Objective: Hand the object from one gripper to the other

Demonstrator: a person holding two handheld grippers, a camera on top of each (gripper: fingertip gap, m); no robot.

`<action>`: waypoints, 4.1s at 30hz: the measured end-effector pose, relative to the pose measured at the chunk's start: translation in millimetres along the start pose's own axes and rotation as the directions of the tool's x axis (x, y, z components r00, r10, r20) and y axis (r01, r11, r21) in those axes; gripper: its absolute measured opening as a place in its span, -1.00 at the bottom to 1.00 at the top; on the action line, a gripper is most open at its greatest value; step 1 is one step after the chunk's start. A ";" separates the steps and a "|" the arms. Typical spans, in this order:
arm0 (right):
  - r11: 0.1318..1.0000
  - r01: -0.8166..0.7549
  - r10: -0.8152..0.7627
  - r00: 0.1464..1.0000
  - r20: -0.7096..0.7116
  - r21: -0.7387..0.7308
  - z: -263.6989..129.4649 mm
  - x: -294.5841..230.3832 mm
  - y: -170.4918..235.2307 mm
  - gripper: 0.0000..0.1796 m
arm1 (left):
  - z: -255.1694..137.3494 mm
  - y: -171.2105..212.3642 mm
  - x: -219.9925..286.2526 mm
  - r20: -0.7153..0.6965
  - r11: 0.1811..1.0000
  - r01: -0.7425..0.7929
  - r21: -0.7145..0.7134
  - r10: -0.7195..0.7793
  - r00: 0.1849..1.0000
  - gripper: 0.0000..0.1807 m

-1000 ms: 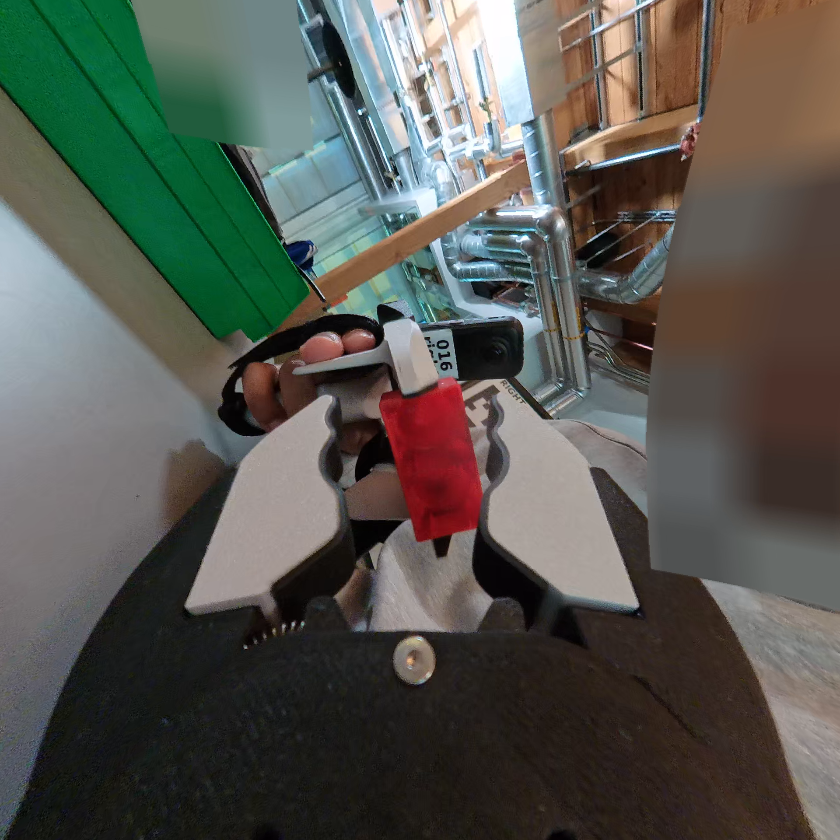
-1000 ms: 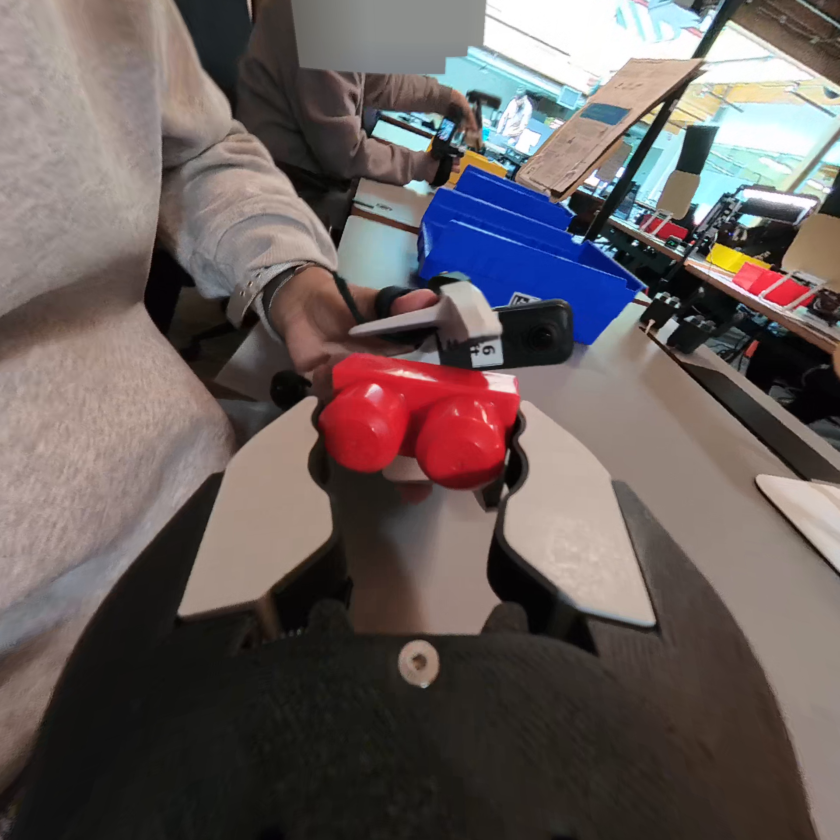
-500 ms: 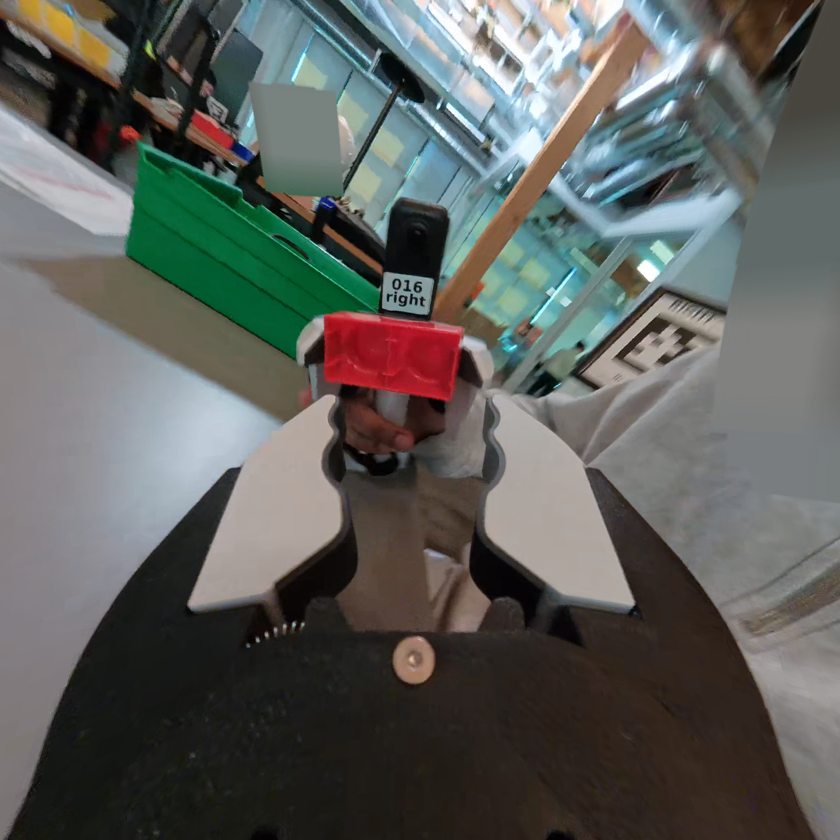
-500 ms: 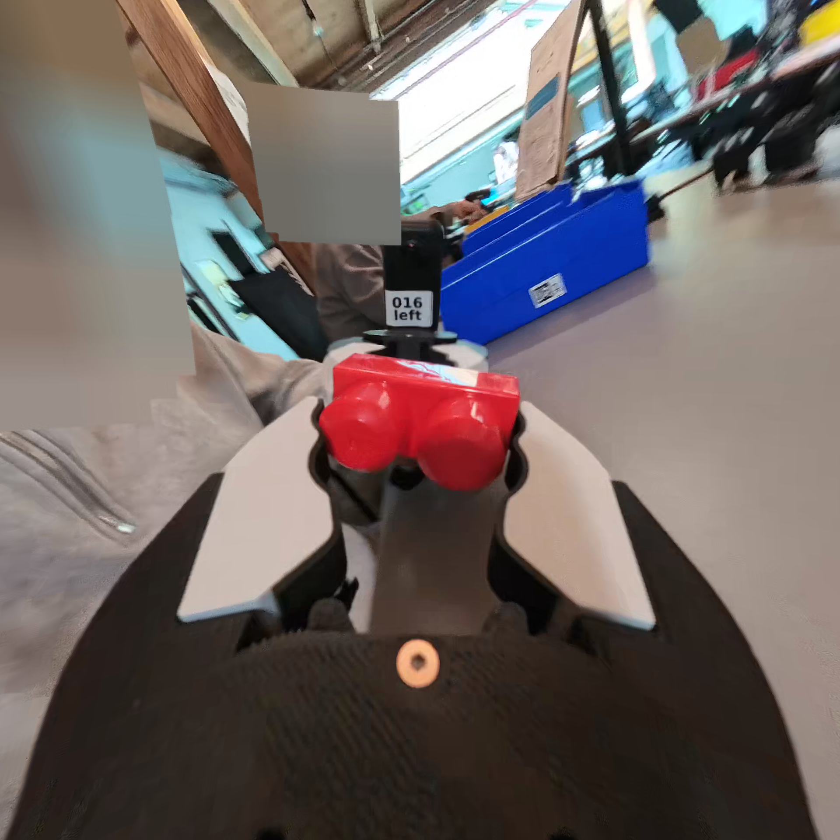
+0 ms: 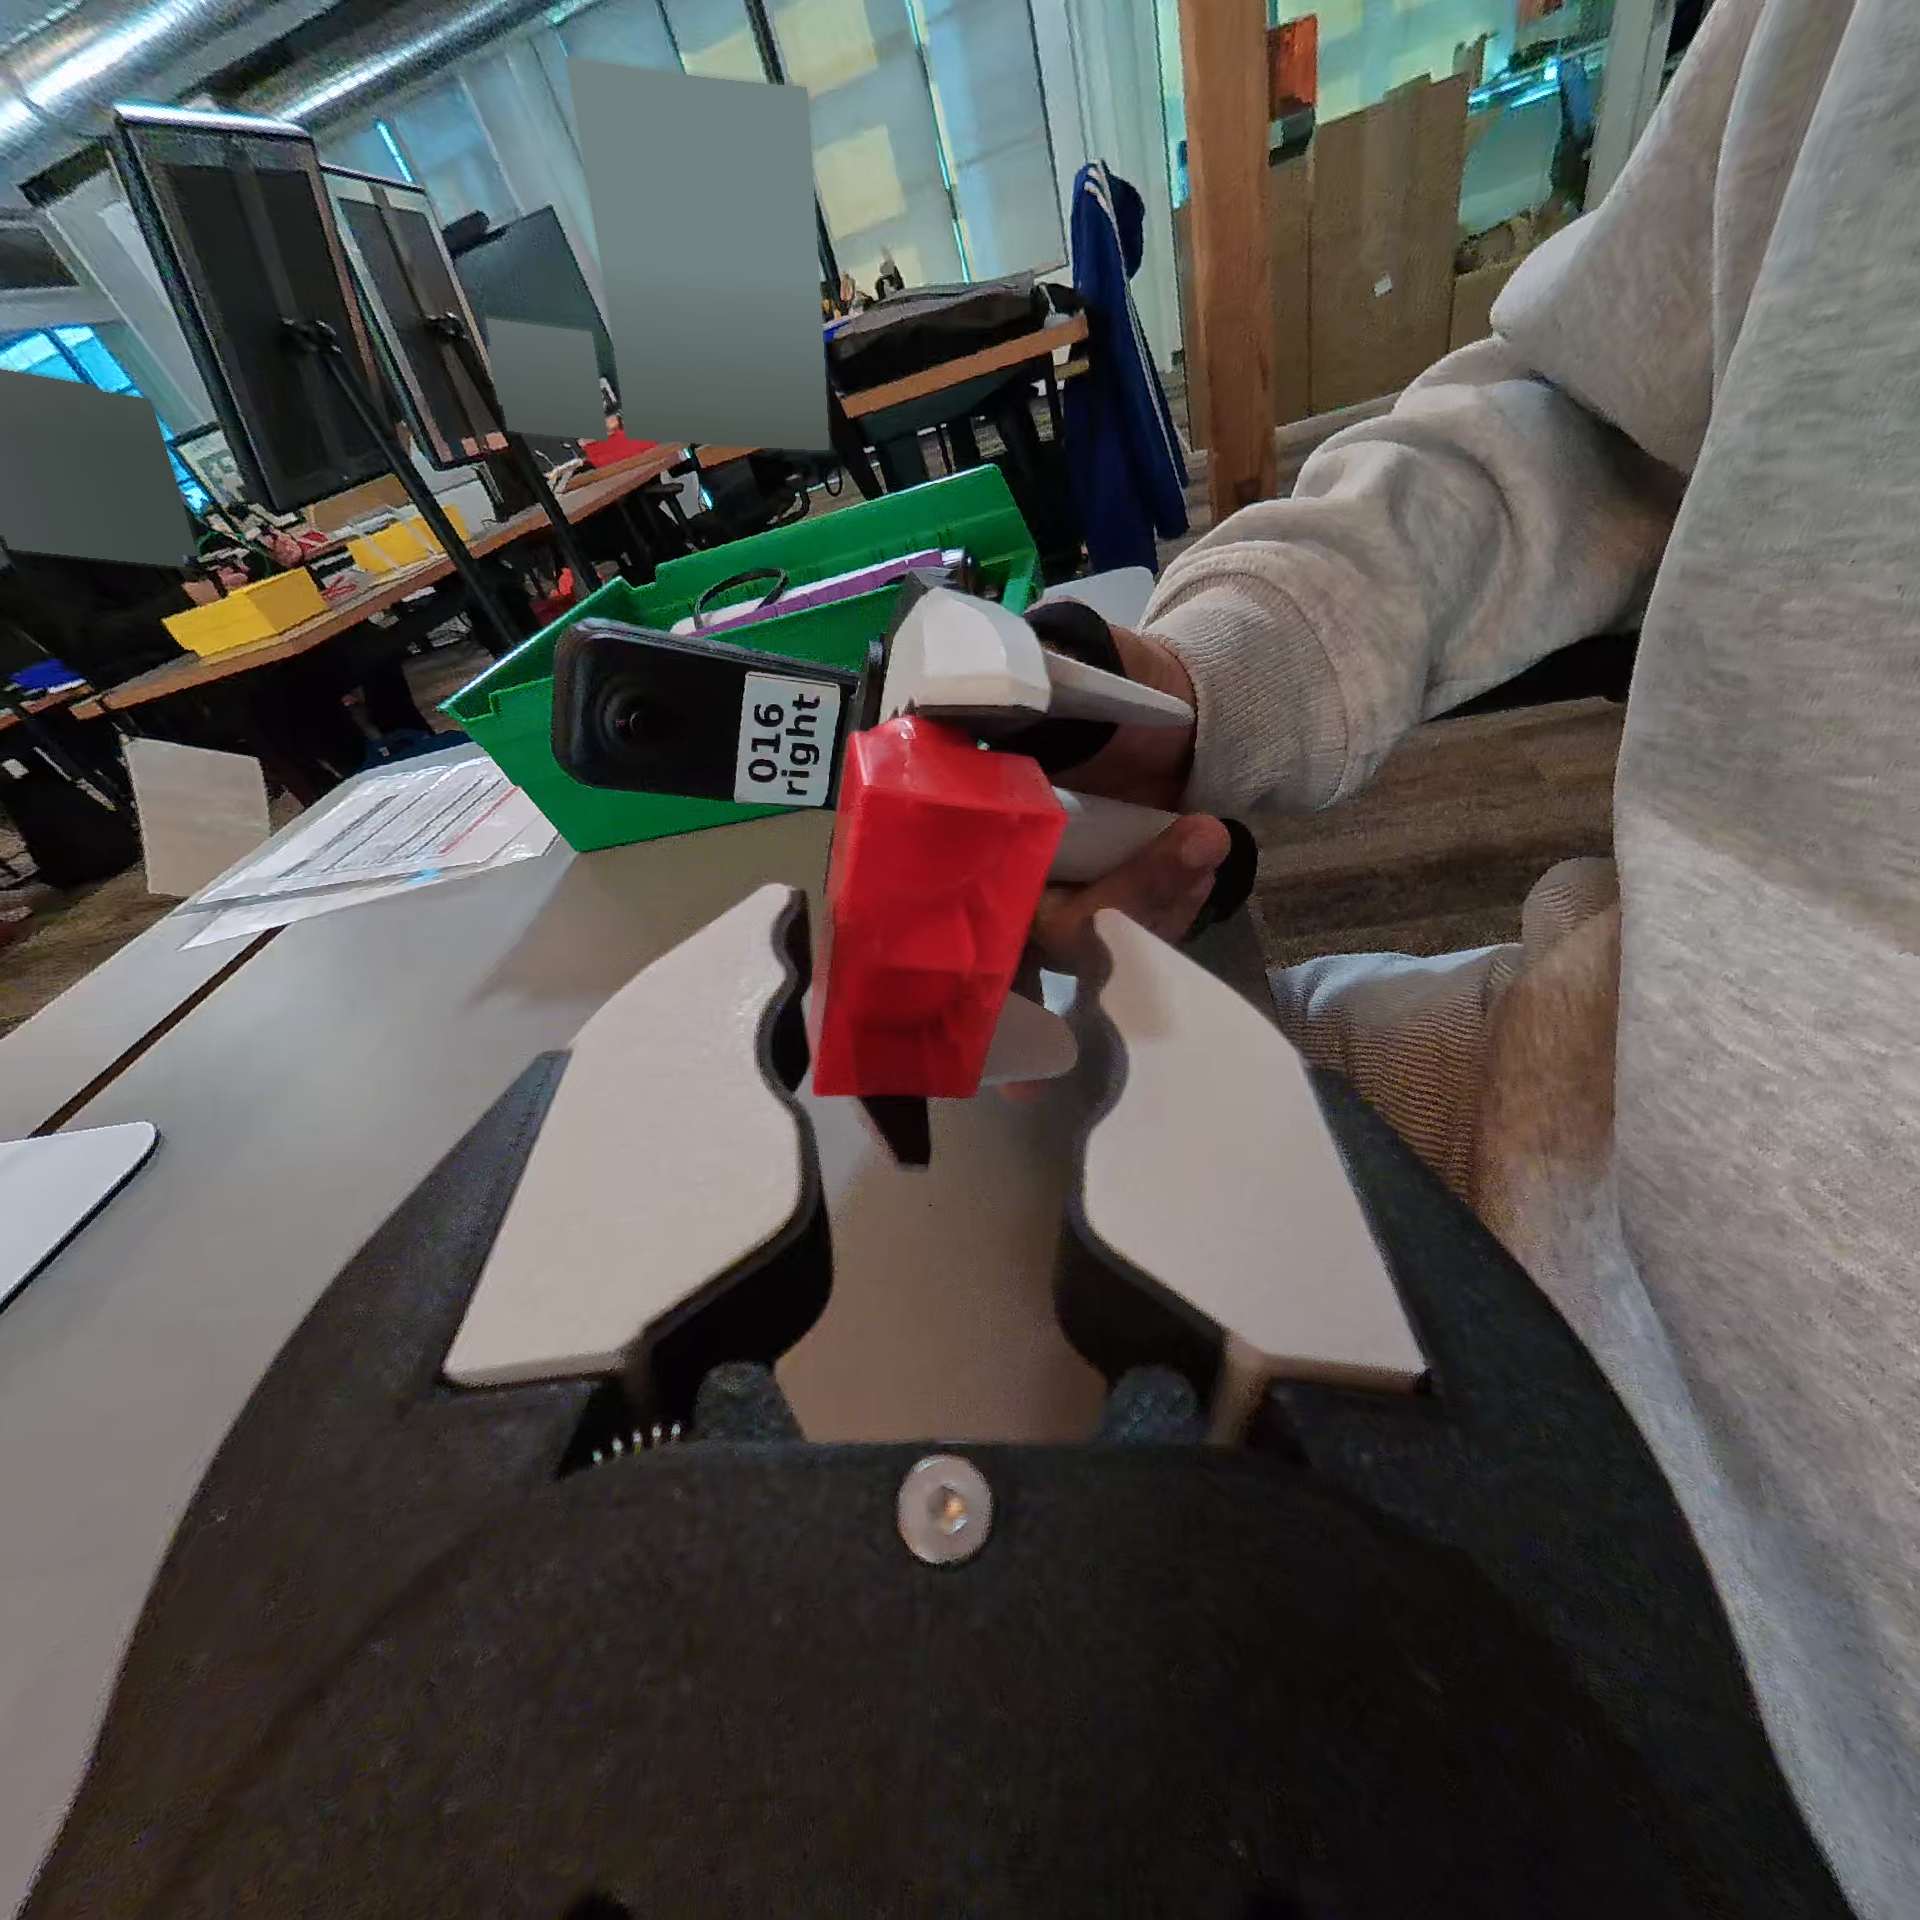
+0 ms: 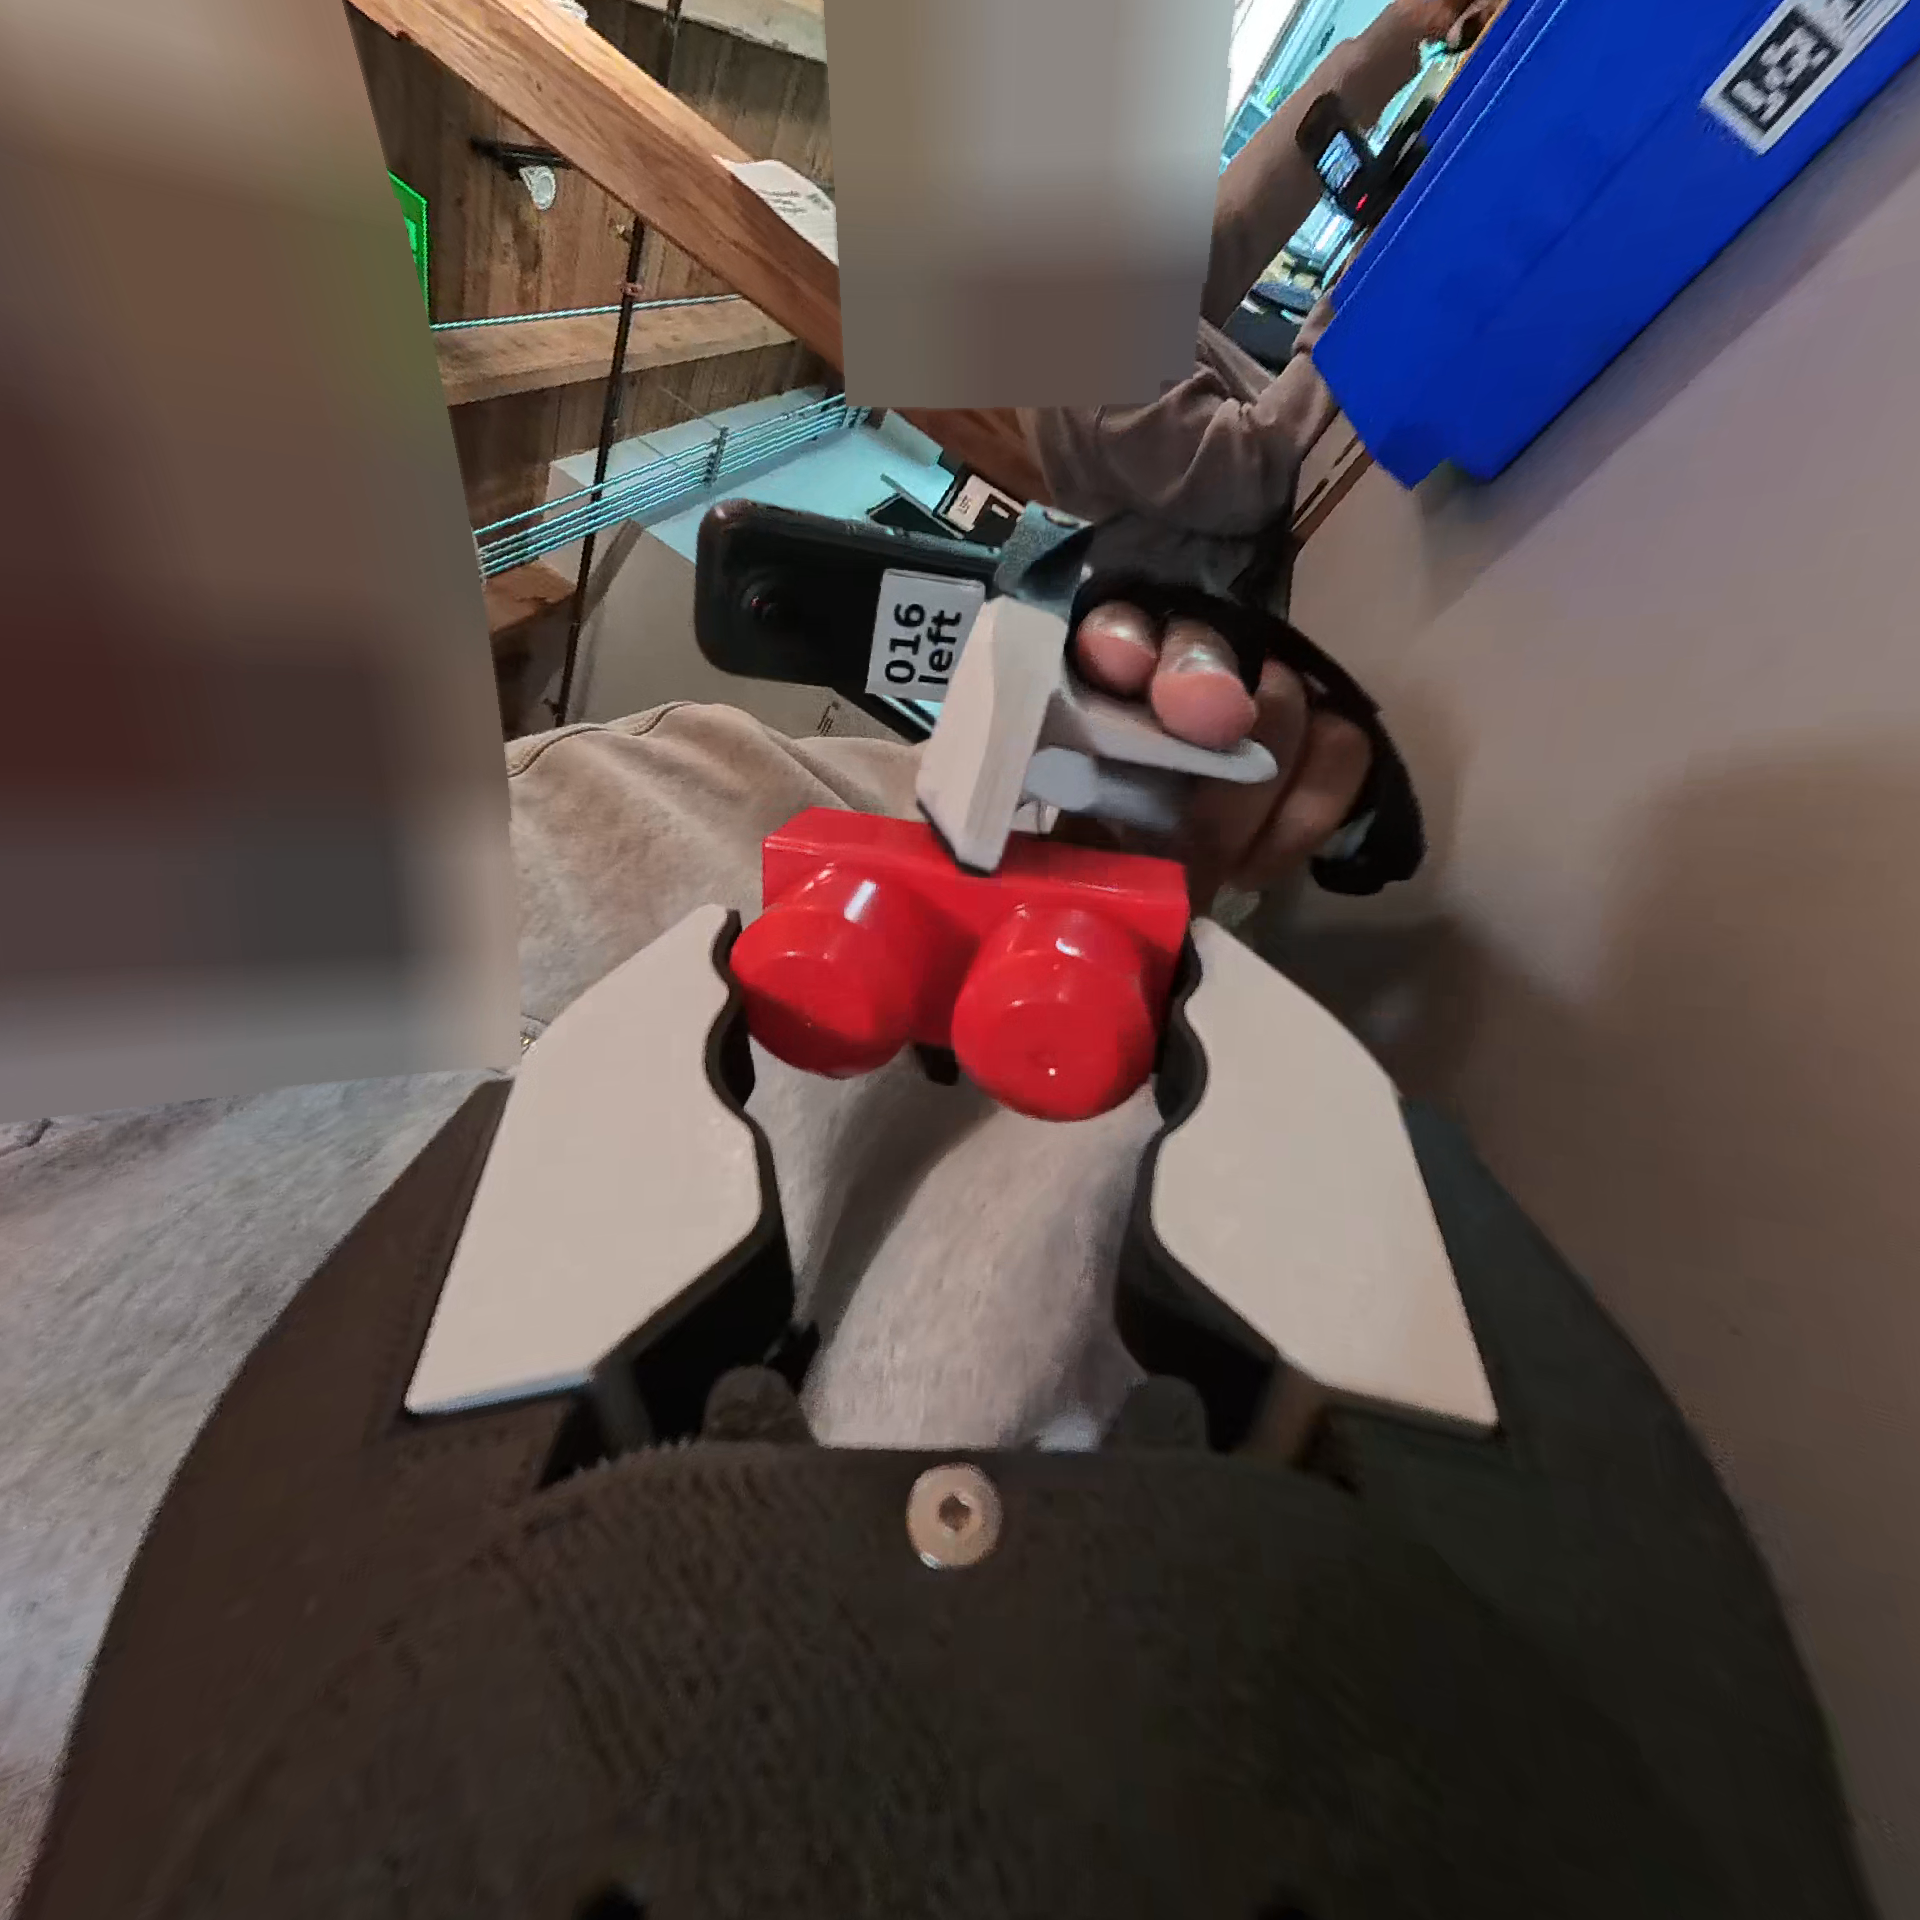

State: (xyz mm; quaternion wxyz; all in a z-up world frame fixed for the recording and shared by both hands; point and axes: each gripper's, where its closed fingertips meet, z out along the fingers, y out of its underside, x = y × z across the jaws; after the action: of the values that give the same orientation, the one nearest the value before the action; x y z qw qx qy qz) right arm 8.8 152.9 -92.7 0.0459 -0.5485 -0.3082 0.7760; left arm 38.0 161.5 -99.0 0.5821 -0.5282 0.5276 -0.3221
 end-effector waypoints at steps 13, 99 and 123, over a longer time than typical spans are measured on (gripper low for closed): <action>0.814 0.535 -0.418 0.809 -0.413 0.225 -49.9 0.1 -64.2 -0.04 | -3.2 19.2 -20.0 0.042 0.976 0.189 -0.104 -0.186 0.982 -0.63; 0.131 0.826 -0.948 -0.057 -0.312 -0.548 -33.3 2.2 -29.4 -0.26 | -1.0 -1.2 -1.8 -0.493 0.267 0.955 -0.129 -0.853 0.172 -0.28; 0.718 0.626 -0.151 -0.284 -0.947 -0.302 -365.5 -86.0 -111.8 -0.01 | 8.1 -6.5 0.3 -0.458 0.354 0.933 -0.061 -0.840 0.289 -0.14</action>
State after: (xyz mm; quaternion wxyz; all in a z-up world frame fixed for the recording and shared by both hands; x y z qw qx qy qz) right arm 334.2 364.2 -39.1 0.6021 -0.7679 -0.2023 0.0829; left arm 47.0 161.9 -93.8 0.2300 -0.5824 0.2128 -0.7501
